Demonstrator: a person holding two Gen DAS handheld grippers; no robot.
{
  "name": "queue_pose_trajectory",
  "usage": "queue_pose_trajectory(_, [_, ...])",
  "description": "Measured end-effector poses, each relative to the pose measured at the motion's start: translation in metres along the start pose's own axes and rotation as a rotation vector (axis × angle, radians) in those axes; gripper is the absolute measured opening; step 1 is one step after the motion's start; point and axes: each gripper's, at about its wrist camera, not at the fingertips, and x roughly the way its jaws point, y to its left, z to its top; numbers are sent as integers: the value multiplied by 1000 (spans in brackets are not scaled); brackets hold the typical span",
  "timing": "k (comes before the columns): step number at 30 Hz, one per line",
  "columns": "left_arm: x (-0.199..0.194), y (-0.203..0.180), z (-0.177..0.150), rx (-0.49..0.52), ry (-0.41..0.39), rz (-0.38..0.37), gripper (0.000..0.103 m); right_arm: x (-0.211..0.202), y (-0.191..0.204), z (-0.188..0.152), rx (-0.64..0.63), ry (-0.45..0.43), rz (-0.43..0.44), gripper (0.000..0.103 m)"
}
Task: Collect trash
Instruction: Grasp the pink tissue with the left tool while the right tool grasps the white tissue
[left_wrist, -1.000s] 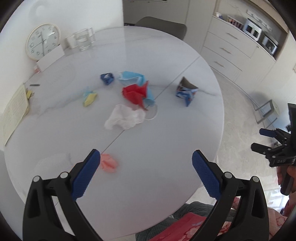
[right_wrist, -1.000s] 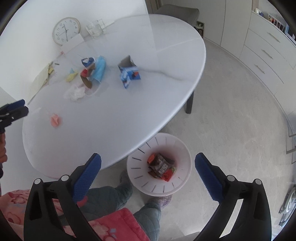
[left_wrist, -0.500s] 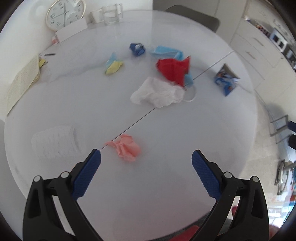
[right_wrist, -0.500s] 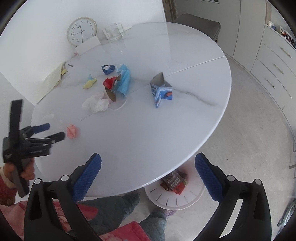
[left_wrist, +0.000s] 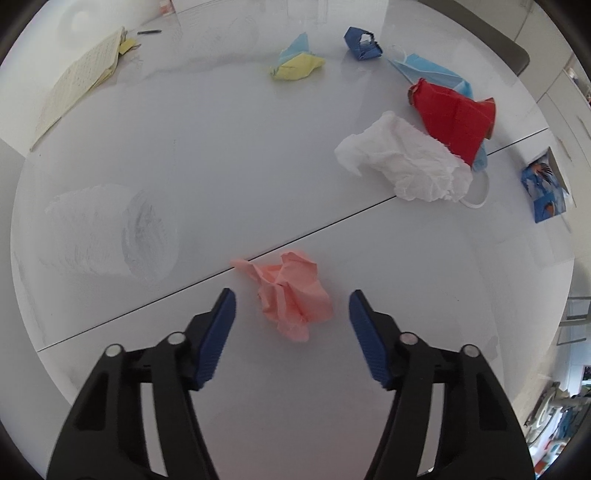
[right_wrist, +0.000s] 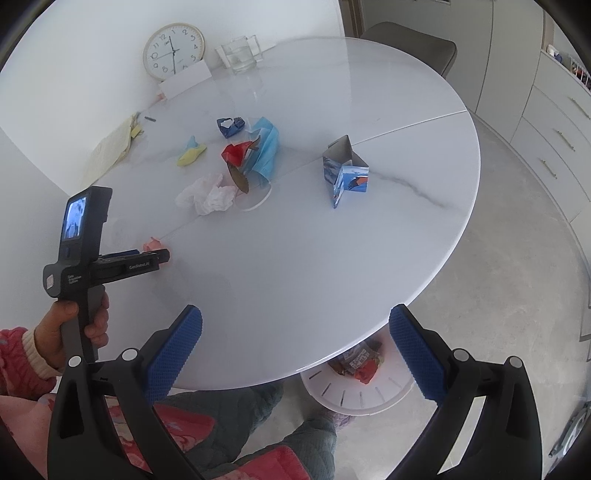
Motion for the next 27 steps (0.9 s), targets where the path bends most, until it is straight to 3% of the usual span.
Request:
queue_pose_trajectory(7, [7,4,5,-20,4,-42,34,3,8,7,-30,6,9,101])
queue_pose_trajectory(13, [-12,8,9,36,-30,-97,31,18,31,26,-57,16,60,101])
queue_pose_trajectory(19, [-55,19,27,132,-106,-181,31,54,74,64,-23,19,188,101])
queue_pose_trajectory(27, [-87,52,49,211,-173,-217,31,119,150,106,-233,46,196,101])
